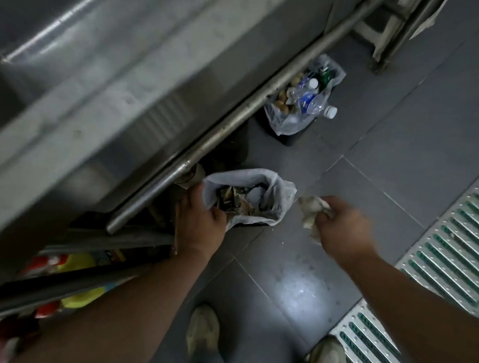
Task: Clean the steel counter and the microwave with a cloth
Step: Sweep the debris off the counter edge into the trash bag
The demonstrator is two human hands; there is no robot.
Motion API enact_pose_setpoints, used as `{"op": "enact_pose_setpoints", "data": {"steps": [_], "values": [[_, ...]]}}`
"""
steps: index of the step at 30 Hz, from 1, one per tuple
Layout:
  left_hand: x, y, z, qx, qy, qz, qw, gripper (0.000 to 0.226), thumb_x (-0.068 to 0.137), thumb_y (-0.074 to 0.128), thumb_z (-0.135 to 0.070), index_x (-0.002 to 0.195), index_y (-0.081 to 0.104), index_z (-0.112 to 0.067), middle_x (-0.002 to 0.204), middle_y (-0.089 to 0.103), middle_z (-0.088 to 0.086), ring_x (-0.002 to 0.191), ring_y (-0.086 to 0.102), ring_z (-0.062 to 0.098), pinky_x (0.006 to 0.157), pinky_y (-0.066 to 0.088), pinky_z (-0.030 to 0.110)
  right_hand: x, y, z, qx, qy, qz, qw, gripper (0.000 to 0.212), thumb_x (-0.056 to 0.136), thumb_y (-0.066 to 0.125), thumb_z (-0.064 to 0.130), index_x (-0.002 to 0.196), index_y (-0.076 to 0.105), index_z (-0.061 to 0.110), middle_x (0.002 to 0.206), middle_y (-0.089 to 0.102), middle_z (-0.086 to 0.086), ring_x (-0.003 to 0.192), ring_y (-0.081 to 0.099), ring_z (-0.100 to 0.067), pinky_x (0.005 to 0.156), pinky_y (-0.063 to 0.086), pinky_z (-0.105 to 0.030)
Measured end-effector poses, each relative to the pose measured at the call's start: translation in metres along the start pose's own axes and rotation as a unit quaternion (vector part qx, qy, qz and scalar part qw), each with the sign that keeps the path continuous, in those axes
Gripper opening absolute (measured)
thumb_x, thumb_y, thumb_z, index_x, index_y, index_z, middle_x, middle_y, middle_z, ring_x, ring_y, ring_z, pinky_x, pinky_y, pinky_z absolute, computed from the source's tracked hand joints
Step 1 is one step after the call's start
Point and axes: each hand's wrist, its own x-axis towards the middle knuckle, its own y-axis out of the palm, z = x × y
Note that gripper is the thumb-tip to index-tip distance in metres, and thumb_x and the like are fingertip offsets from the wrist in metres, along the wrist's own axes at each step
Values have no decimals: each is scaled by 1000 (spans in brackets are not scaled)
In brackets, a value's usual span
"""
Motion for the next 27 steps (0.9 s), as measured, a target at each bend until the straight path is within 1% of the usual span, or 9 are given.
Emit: {"op": "enact_pose_setpoints", "data": {"steps": [4, 6, 8, 11, 14, 18, 21, 23, 27], "values": [[-35, -61, -27, 15, 34, 8, 999, 60, 81, 69, -27, 136, 51, -13, 131, 56, 14, 121, 50, 32, 98, 48, 46, -39, -46, 33, -20, 1, 2, 1000, 26, 91, 53, 13, 110, 68, 23, 96, 70, -8, 92, 64, -32, 67, 33, -22], [-54, -92, -38, 21, 32, 22, 999, 53, 83, 62, -39, 128, 55, -13, 123, 61, 14, 114, 56, 34, 93, 51, 45, -57, -66, 48, -35, 4, 14, 999, 25, 91, 54, 15, 110, 68, 23, 102, 72, -12, 97, 65, -36, 70, 40, -27], [-71, -119, -47, 26, 29, 46, 998, 59, 81, 51, -50, 124, 59, -11, 116, 64, 15, 108, 60, 35, 88, 52, 45, -75, -87, 70, -63, 12, 25, 998, 26, 93, 54, 19, 115, 66, 23, 108, 71, -15, 101, 64, -37, 77, 46, -32], [-98, -161, -64, 46, 27, 81, 995, 52, 82, 46, -53, 118, 60, -18, 108, 67, 9, 100, 64, 30, 84, 53, 40, -103, -117, 107, -88, 20, 46, 995, 31, 93, 53, 20, 122, 65, 21, 114, 69, -17, 107, 63, -36, 82, 48, -33], [-124, -208, -82, 53, 32, 121, 991, 43, 87, 55, -46, 122, 58, -21, 114, 66, 3, 104, 63, 24, 86, 51, 33, -133, -137, 147, -154, 2, 99, 983, 32, 91, 54, 17, 121, 66, 20, 116, 69, -15, 109, 63, -34, 84, 48, -31], [-147, -262, -93, 58, 7, 178, 982, 46, 90, 57, -40, 128, 55, -15, 124, 62, 12, 114, 58, 33, 95, 48, 40, -176, -152, 200, -264, -29, 170, 949, 34, 94, 53, 20, 127, 61, 16, 125, 64, -13, 114, 60, -31, 88, 48, -32], [-159, -290, -89, 70, -1, 225, 972, 49, 91, 55, -38, 135, 50, -16, 133, 56, 15, 122, 53, 36, 101, 43, 41, -203, -154, 234, -302, -46, 182, 935, 33, 90, 58, 17, 123, 61, 13, 120, 64, -12, 109, 62, -30, 81, 48, -32], [-166, -307, -85, 67, 8, 246, 967, 50, 90, 57, -38, 134, 50, -15, 135, 55, 15, 124, 52, 36, 103, 42, 40, -220, -154, 253, -317, -52, 183, 929, 32, 89, 59, 16, 120, 62, 13, 118, 65, -11, 105, 62, -30, 74, 45, -30], [-172, -338, -79, 73, 12, 283, 956, 48, 88, 56, -42, 129, 52, -17, 132, 56, 13, 123, 53, 35, 103, 43, 42, -241, -155, 281, -316, -54, 169, 932, 27, 90, 59, 18, 115, 66, 12, 112, 66, -11, 100, 62, -28, 71, 41, -29]]}}
